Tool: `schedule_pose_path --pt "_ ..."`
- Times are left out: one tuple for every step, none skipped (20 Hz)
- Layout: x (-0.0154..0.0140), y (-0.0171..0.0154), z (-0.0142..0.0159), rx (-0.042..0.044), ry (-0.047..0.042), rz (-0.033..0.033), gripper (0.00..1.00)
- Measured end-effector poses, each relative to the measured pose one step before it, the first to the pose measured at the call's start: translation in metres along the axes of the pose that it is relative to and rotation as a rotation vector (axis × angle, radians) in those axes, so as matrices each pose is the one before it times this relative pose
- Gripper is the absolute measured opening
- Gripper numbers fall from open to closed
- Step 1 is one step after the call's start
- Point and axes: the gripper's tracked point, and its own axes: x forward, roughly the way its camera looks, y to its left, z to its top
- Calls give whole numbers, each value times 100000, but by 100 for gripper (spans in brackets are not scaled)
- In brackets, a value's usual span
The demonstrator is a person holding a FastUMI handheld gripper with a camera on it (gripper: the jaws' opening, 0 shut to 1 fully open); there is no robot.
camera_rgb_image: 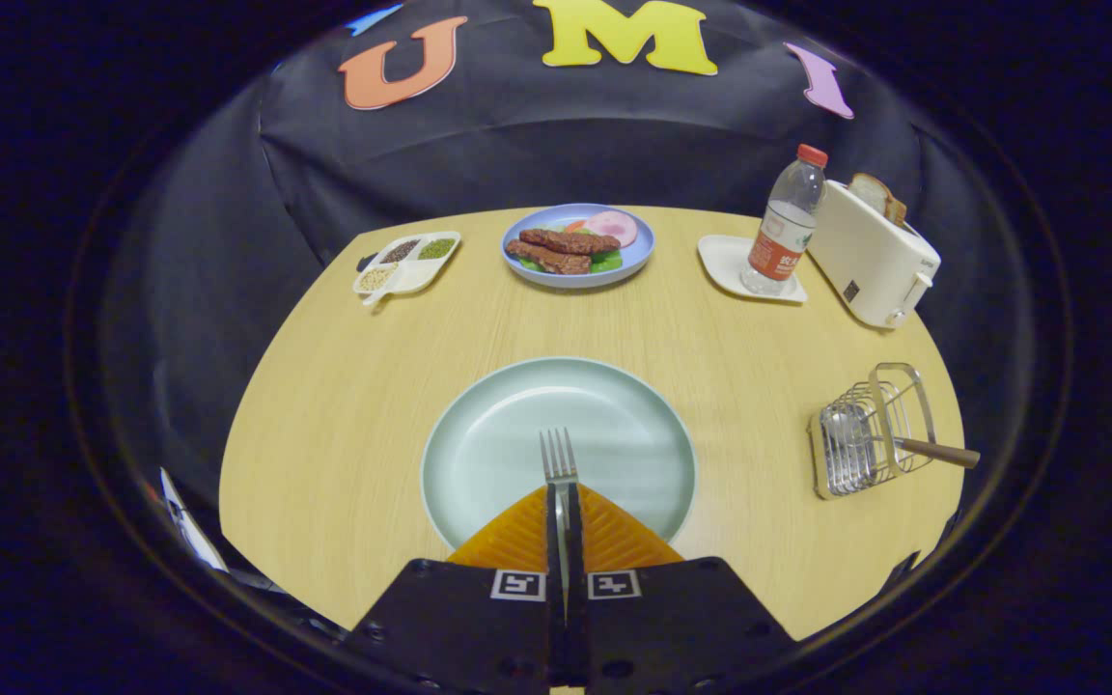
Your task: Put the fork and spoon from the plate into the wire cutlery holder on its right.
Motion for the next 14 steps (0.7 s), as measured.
schedule_pose_path --pt "-1114 36 -471 232 1232 1437 1" --pt "28 -36 -9 613 1319 1146 1" --pt "-72 64 -13 751 626 1393 1" --pt "27 -282 135 311 320 -350 1" --pt "87 -496 -254 -216 1000 -883 1" --pt "215 14 -339 312 1662 1379 1" --pt "263 492 -546 848 1748 2489 1" --pt "656 186 -250 -429 407 1093 1" --pt "56 -58 -176 -1791 -965 416 3" --pt "432 -102 -73 -2388 -1123 -1176 5" --pt "475 -311 -522 -2321 -250 -2343 11" --pt "415 -427 -454 -1466 744 -2879 17" --pt "421 -40 -517 -541 1031 -1137 18" --pt "419 -57 -376 -100 1199 -907 19"
